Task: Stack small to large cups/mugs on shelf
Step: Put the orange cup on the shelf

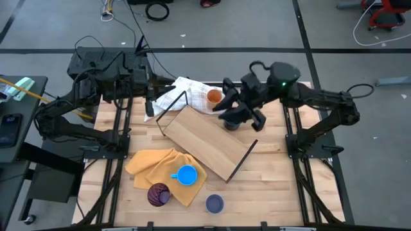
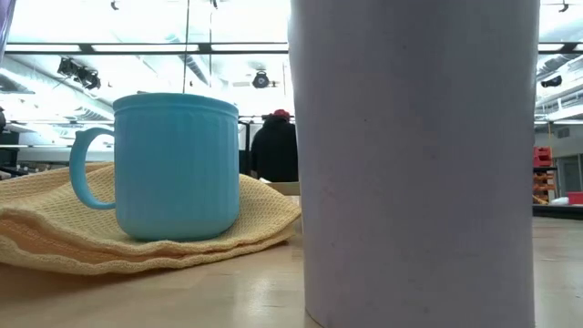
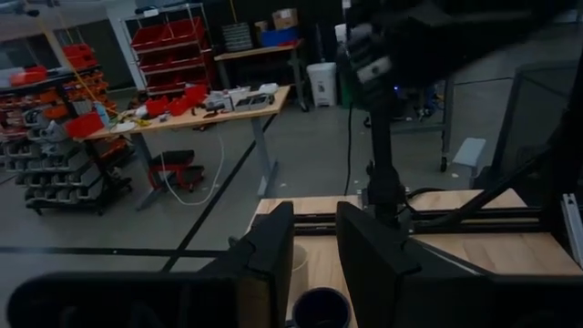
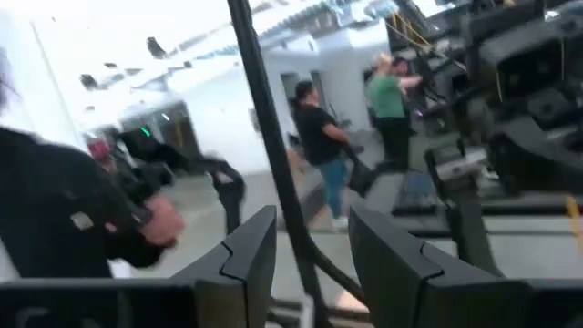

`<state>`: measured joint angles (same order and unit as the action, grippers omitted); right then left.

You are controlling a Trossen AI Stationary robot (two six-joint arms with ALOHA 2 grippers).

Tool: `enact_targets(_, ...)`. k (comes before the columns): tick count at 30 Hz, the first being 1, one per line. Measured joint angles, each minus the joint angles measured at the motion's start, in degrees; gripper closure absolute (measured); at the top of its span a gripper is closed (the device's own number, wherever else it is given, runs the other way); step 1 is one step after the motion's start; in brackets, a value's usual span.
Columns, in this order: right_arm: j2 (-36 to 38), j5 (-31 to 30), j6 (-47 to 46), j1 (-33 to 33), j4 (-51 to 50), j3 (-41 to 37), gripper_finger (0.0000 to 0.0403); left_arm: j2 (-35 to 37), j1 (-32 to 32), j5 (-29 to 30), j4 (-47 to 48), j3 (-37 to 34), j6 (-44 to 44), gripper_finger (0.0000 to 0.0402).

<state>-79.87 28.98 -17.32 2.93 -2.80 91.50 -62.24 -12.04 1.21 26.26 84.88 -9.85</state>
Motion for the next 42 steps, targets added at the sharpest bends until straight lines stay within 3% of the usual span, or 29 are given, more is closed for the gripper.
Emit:
enact_targets(7,0.78,-18.21,9.92,4.93,-25.31,0.00,0.0257,0.00,-0.02,-0.05,0.09,0.00,0.00,0.0306)
enact_targets(11,-1.23,-25.72,11.05,9.85,-32.67,-0.02,0.0257,0.00,-0.02,-0.07,0.13,0.00,-0.06,0.0307)
enact_targets(21,-14.04,-24.43,11.50,19.80,-34.59,-0.07,0.0257,0.00,-0.02,-1.07,0.17,0.00,-0.50,0.0307)
enact_targets(29,-18.33,-24.19,11.39,26.11,-42.95,-0.07,0.0254,0.00,-0.02,-1.06,0.17,0.00,-1.31,0.0304)
enact_targets(42,-21.96,-24.21,9.41,27.47,-41.73,-0.07,0.0170,0.00,-0.02,-1.05,0.19,0.00,-1.31,0.0304)
